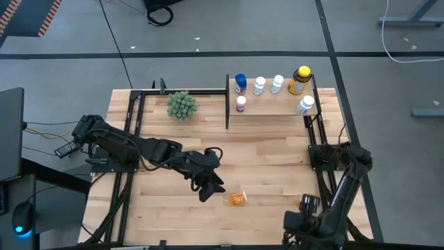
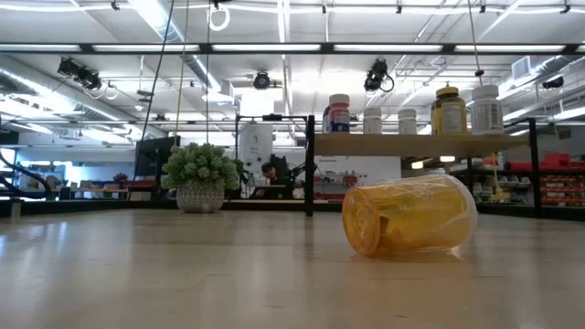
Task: Pick and place medicine bottles onto shelf by color
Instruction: Put the right orange medicine bottle on the shelf
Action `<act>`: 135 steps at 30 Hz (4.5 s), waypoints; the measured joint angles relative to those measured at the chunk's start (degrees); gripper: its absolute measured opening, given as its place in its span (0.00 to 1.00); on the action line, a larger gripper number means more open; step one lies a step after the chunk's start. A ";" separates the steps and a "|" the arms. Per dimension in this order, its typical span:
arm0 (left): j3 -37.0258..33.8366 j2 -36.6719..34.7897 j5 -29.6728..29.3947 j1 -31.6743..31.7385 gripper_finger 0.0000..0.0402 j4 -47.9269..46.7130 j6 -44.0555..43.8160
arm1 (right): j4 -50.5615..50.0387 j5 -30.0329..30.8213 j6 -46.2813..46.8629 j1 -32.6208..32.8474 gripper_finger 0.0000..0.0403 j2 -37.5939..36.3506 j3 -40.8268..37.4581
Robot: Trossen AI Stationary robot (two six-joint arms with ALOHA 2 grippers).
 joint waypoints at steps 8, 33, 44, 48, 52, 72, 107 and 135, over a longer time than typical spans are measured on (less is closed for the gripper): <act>0.00 -0.43 2.56 -0.39 0.43 1.41 -0.27 | -0.28 8.55 -1.24 -0.36 0.69 -17.41 -13.76; 0.04 -4.33 2.03 5.31 0.43 6.48 0.65 | 18.82 5.65 -6.11 4.73 0.87 -30.86 -39.94; 0.04 -4.27 -4.57 5.34 0.43 5.74 -6.31 | 25.73 8.08 0.75 11.05 0.87 -30.83 -46.09; 0.04 -4.27 -4.91 5.34 0.43 5.99 -7.69 | 29.00 10.38 3.32 11.25 0.87 -30.83 -47.59; 0.04 -4.27 -4.90 5.34 0.43 6.09 -7.71 | 28.97 10.80 4.99 11.25 0.87 -30.83 -48.85; 0.04 -4.25 -4.90 5.15 0.43 6.27 -7.69 | 31.52 11.74 7.21 11.28 0.87 -25.70 -49.39; 0.04 -4.25 -4.83 5.15 0.43 6.22 -9.17 | 33.82 9.25 17.71 13.28 0.87 -21.79 -51.67; 0.04 -4.25 -4.85 5.13 0.43 6.20 -9.11 | 37.29 9.46 20.70 11.97 0.76 -21.79 -51.47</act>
